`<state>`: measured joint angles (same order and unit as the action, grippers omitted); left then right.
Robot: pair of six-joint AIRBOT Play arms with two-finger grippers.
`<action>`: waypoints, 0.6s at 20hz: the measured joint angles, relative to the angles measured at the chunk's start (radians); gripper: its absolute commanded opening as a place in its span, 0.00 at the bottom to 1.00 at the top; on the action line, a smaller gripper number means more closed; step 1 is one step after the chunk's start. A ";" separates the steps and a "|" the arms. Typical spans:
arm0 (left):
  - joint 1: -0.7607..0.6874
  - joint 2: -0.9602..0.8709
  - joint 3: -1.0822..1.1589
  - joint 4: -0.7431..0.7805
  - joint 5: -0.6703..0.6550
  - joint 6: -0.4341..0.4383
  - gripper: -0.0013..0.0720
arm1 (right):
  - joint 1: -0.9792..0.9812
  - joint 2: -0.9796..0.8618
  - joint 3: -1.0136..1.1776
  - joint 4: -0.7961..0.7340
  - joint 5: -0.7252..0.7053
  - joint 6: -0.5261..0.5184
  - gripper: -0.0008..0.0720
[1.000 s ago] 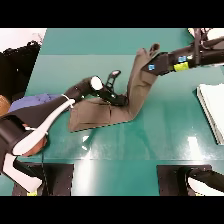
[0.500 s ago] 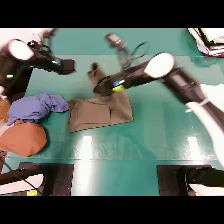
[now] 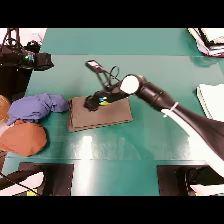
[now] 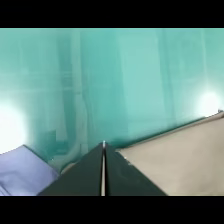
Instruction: Fold the shirts.
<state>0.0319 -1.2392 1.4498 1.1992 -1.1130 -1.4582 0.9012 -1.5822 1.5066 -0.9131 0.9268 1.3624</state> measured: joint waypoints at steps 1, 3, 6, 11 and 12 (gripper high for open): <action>0.001 0.001 0.000 -0.001 -0.008 0.000 0.05 | -0.035 0.030 -0.046 -0.015 0.026 0.000 0.45; 0.004 0.003 0.000 -0.001 -0.022 0.000 0.05 | -0.123 0.096 -0.153 -0.033 0.061 0.000 0.46; 0.005 0.003 0.000 -0.003 -0.037 0.000 0.05 | -0.284 0.173 -0.311 -0.042 0.096 0.005 0.91; 0.005 0.002 0.000 -0.019 -0.044 0.000 0.05 | -0.506 0.173 -0.462 0.037 0.114 0.008 0.90; 0.005 0.001 -0.001 -0.023 -0.044 0.000 0.05 | -0.527 0.152 -0.468 0.058 0.116 0.004 0.90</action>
<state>0.0364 -1.2381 1.4487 1.1767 -1.1572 -1.4578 0.3744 -1.4303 1.0382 -0.8547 1.0431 1.3666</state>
